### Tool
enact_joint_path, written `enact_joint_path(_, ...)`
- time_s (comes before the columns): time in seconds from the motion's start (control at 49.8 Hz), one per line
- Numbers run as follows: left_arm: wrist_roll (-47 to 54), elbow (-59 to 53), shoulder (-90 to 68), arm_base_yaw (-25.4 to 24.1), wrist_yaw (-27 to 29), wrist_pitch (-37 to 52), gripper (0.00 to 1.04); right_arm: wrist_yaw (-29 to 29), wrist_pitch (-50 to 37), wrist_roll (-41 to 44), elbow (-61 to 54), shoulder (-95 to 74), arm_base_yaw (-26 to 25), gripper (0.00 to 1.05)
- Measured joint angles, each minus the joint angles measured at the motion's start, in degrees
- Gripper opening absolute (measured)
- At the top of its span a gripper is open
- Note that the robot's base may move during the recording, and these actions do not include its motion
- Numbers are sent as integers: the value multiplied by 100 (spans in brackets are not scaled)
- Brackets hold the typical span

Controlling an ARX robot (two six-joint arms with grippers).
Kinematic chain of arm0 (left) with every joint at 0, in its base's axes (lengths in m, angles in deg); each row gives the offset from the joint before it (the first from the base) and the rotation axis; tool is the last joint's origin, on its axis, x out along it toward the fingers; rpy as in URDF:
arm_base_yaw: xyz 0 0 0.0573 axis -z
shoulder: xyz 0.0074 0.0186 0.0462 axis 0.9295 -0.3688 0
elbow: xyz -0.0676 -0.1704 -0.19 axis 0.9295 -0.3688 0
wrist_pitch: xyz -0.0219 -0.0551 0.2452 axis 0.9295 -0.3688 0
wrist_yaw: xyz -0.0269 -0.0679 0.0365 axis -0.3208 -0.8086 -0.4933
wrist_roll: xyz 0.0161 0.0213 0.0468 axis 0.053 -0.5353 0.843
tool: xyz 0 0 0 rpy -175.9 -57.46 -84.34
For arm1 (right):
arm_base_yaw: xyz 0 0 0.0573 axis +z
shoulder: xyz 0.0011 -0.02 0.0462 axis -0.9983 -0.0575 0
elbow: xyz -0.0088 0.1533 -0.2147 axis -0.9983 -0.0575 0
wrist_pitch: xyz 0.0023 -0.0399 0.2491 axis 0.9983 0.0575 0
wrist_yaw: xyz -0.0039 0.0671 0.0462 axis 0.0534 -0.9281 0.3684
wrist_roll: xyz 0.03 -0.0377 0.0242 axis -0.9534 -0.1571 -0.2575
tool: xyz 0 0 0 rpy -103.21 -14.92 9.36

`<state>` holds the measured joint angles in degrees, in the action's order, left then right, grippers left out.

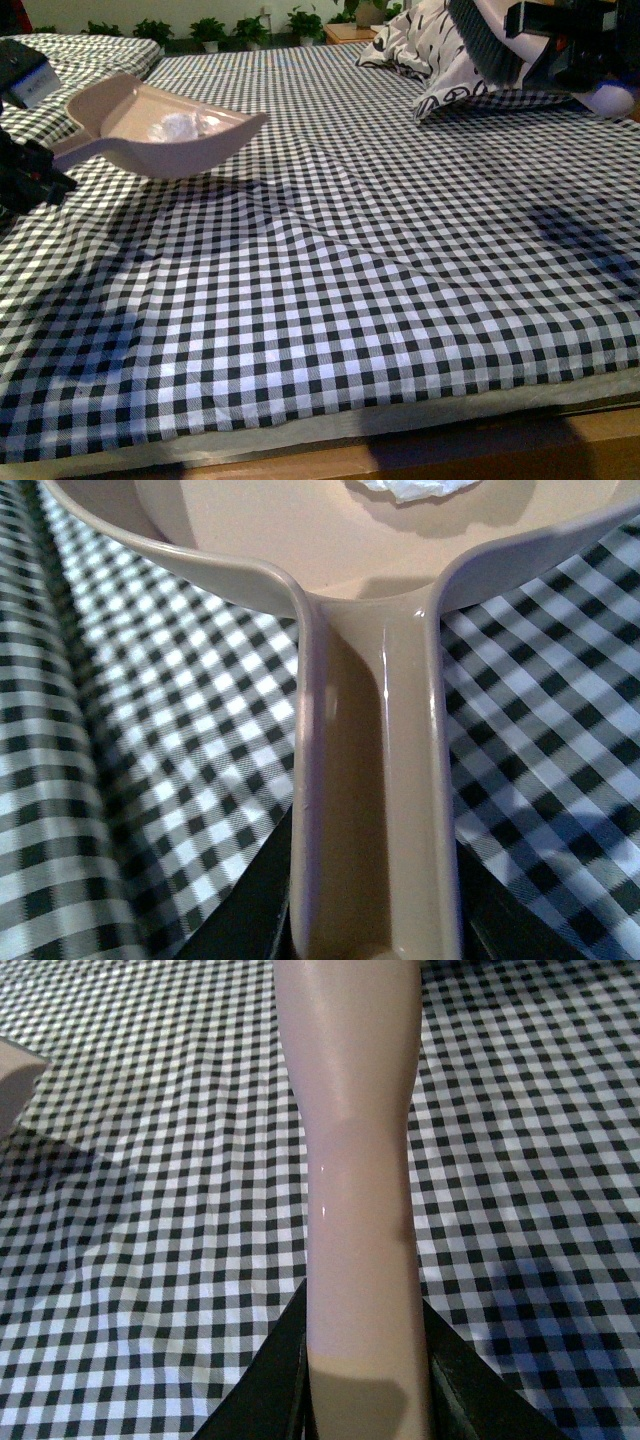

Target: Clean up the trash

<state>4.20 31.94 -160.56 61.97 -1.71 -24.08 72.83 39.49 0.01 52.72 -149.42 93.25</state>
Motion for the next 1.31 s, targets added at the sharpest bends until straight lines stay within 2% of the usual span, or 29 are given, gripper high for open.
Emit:
enact_joint_path(0.201, -752, -94, 579, -96, 892, 597, 26, 22, -26, -4, -236, 535, 20, 20)
enact_joint_path(0.602, -1587, -807, 2415, 9, 1912, 385, 26, -216, 136, -219, -638, 1934, -378, 20)
enact_joint_path(0.803, -1869, -1303, 3526, 199, 2227, 98, 26, -411, 367, -372, -765, 2649, -621, 20)
enact_joint_path(1.024, -2011, -2109, 4953, 289, 2337, -271, 26, -535, 743, -721, -938, 3521, -911, 20)
enact_joint_path(1.305, -2151, -2555, 5866, 293, 2452, -634, 26, -605, 1056, -890, -1147, 4133, -927, 20)
